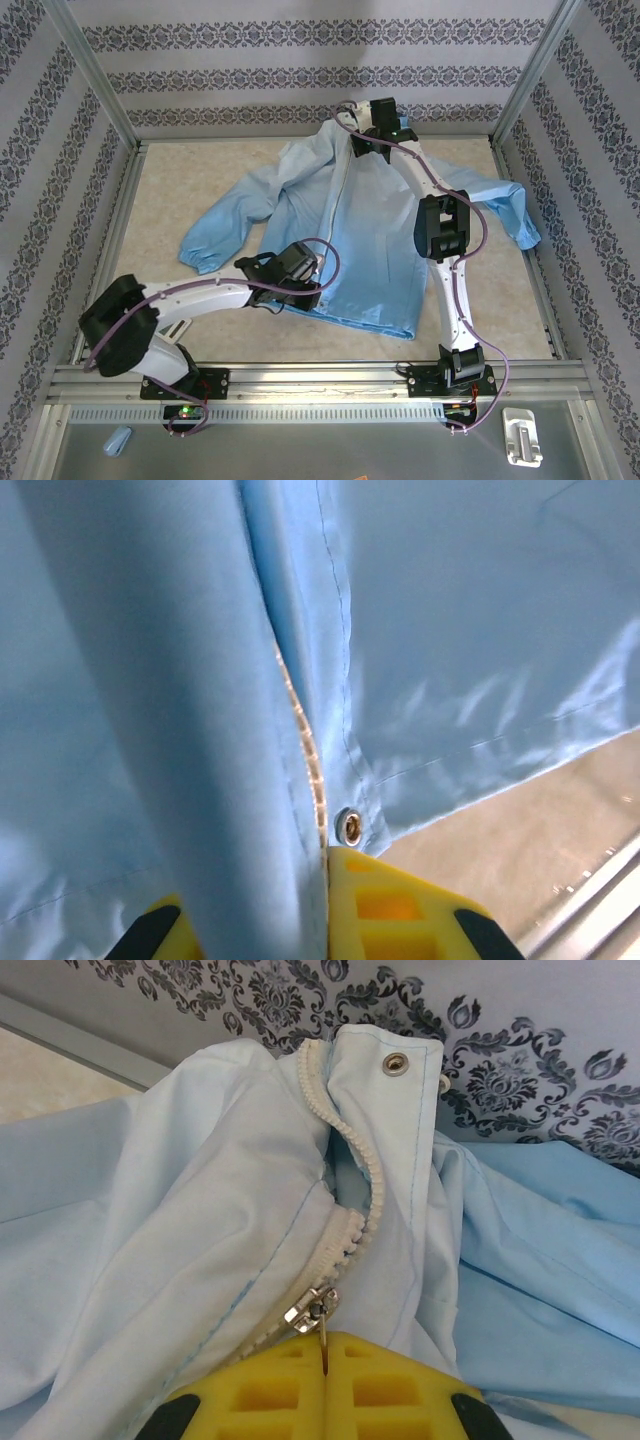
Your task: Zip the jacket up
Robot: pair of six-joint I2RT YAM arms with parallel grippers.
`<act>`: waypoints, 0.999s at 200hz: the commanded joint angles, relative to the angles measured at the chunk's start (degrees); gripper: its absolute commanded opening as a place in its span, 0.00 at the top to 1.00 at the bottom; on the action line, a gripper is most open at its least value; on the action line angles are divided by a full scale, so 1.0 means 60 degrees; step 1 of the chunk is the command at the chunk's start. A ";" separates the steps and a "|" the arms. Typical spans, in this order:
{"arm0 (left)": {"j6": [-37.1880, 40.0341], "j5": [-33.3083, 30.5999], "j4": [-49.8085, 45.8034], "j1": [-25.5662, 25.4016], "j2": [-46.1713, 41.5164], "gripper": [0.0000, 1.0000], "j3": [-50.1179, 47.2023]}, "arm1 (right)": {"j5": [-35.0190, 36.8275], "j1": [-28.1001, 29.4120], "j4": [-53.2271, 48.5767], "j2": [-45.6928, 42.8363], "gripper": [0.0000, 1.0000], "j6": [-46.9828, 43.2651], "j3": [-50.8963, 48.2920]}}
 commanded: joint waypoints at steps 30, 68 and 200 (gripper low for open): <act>-0.0283 0.0043 -0.1312 -0.0660 -0.1525 1.00 -0.0807 | 0.0364 -0.0158 0.0213 -0.0711 1.00 0.0015 0.0008; -0.0754 -0.0110 -0.1716 -0.0951 -0.2694 1.00 -0.1549 | 0.0330 -0.0261 0.0005 -0.0378 1.00 0.0079 0.0528; -0.0133 -0.0131 -0.1565 -0.1927 -0.3912 1.00 -0.1637 | -0.0444 -0.0353 0.0402 0.0055 1.00 0.0493 0.1002</act>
